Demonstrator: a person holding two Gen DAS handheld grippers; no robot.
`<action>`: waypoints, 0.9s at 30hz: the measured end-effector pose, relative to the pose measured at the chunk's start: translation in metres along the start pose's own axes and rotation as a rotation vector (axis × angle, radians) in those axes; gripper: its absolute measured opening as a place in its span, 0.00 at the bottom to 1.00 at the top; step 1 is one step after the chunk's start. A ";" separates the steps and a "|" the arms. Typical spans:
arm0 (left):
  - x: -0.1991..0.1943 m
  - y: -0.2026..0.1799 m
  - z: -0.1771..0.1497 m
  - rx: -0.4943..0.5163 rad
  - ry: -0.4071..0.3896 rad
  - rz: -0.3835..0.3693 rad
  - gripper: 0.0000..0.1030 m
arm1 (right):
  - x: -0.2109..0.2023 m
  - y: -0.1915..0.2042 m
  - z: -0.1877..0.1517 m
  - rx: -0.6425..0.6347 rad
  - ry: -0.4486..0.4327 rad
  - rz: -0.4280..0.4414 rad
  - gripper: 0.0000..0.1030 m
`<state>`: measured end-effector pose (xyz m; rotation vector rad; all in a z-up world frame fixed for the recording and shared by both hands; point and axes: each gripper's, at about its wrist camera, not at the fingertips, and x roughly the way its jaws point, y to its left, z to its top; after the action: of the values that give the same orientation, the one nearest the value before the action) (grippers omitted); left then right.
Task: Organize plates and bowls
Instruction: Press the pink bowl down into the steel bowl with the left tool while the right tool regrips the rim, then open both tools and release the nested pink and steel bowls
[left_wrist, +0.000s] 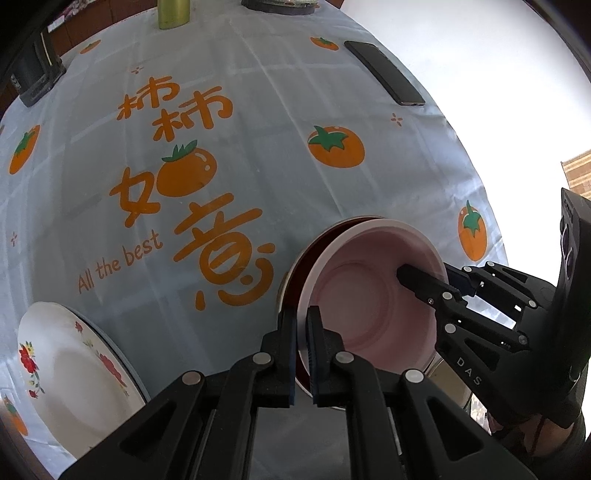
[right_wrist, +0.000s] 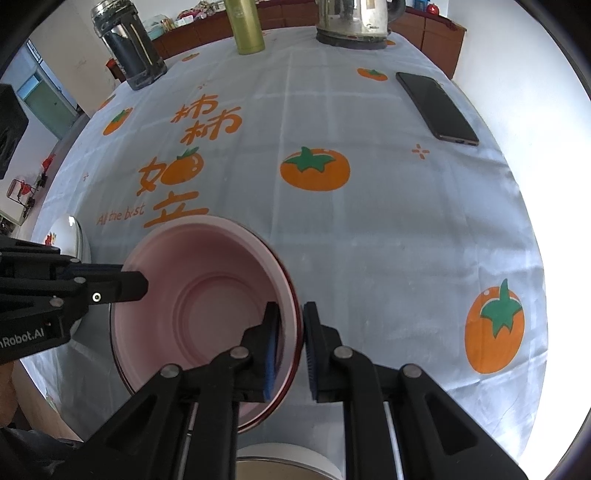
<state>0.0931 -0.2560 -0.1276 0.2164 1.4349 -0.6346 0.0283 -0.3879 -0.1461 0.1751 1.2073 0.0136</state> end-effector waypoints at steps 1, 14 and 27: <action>0.000 -0.001 0.000 0.003 -0.002 0.003 0.07 | 0.000 0.000 0.000 0.001 -0.001 0.000 0.13; 0.000 -0.003 -0.002 0.011 -0.013 0.014 0.07 | -0.001 0.001 -0.001 -0.008 -0.003 -0.005 0.14; 0.002 0.001 0.004 -0.016 0.003 0.001 0.08 | 0.000 0.001 0.000 -0.008 0.001 -0.008 0.15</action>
<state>0.0966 -0.2579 -0.1294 0.2059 1.4421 -0.6219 0.0284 -0.3865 -0.1460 0.1633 1.2088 0.0118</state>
